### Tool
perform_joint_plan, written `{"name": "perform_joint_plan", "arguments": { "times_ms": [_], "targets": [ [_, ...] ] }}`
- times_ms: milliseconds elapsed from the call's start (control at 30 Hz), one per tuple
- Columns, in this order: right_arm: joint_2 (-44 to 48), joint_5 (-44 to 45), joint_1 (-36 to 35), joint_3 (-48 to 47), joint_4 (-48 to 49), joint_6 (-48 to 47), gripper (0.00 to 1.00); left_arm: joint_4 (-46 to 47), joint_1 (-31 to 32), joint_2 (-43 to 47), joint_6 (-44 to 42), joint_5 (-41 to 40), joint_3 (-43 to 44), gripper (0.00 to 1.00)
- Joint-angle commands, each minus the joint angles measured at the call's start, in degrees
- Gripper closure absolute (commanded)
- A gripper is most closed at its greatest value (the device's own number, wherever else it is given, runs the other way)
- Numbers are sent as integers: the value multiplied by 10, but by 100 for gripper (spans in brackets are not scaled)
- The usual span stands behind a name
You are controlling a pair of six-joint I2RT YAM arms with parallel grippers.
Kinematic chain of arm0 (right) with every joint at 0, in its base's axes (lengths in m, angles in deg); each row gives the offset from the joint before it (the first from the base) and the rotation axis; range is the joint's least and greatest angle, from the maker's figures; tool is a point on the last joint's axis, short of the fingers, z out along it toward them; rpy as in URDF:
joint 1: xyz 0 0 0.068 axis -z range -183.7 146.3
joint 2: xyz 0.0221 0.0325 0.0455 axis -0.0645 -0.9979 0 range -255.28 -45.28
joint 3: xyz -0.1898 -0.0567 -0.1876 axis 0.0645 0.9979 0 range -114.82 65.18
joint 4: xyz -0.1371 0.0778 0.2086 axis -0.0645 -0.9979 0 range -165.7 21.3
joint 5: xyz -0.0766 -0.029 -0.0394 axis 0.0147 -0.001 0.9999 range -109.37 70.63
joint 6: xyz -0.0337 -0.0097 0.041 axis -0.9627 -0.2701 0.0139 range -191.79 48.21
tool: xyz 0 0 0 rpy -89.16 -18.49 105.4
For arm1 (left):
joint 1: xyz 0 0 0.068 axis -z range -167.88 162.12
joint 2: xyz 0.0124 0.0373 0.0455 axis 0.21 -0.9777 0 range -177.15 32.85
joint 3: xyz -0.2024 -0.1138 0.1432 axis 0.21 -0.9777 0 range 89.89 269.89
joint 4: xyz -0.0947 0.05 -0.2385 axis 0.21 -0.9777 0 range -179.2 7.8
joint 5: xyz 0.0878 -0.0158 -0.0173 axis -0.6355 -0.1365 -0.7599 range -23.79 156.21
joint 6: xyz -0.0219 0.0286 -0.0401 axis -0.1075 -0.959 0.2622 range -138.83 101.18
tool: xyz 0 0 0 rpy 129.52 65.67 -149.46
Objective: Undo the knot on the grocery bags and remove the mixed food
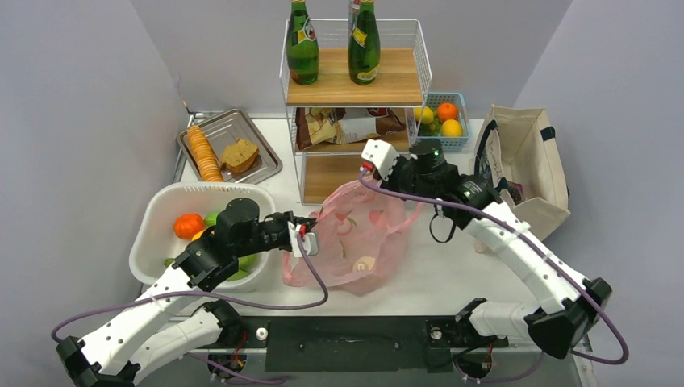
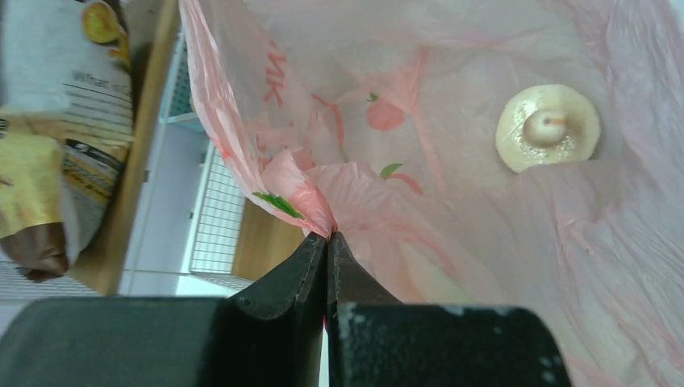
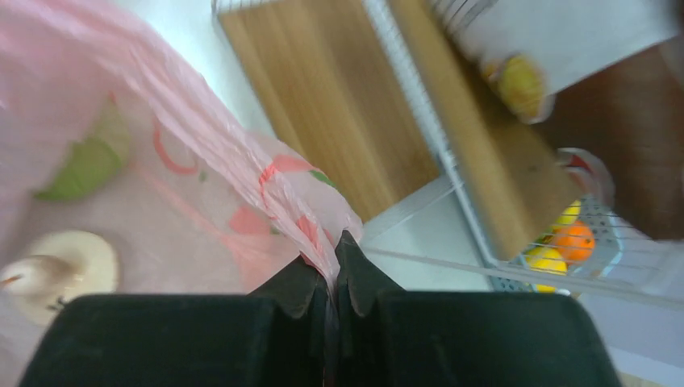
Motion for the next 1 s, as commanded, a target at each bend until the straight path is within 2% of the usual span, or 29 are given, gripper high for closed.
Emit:
{"name": "perform_joint_plan", "arguments": {
  "times_ms": [0,100,133,233,533,567,600,633,667,733,767,867,933,967],
  "targets": [
    [81,-39,-28,-28,5,83,100,17,-3,46,-44,25,7,100],
    [147,-32,-87,80,-24,77,100,-77,11,71,-100,81,7,100],
    [160,-30,-98,103,-26,77,100,-125,15,81,-111,86,3,100],
    [188,-1,-154,181,-27,81,100,-185,24,93,-134,97,-7,100],
    [163,0,-164,214,-21,120,100,-234,24,64,-87,39,75,100],
    [161,-2,-163,215,-16,130,100,-240,24,56,-81,32,96,96],
    [159,-6,-161,216,-12,136,100,-250,24,52,-62,31,107,80],
    [157,-9,-160,216,-3,151,100,-252,24,44,-51,34,133,70],
    [154,-12,-154,213,8,160,100,-248,24,40,-21,35,147,56],
    [148,-21,-144,207,22,186,100,-238,23,23,16,35,189,44],
    [146,-25,-139,204,26,205,100,-239,23,6,21,38,219,42],
    [135,-41,-109,192,47,248,100,-246,30,-32,28,77,273,42],
    [131,-53,-93,185,57,280,100,-221,57,-58,50,78,293,49],
    [130,-55,-89,184,60,296,100,-208,90,-76,54,72,299,57]
  ]
}}
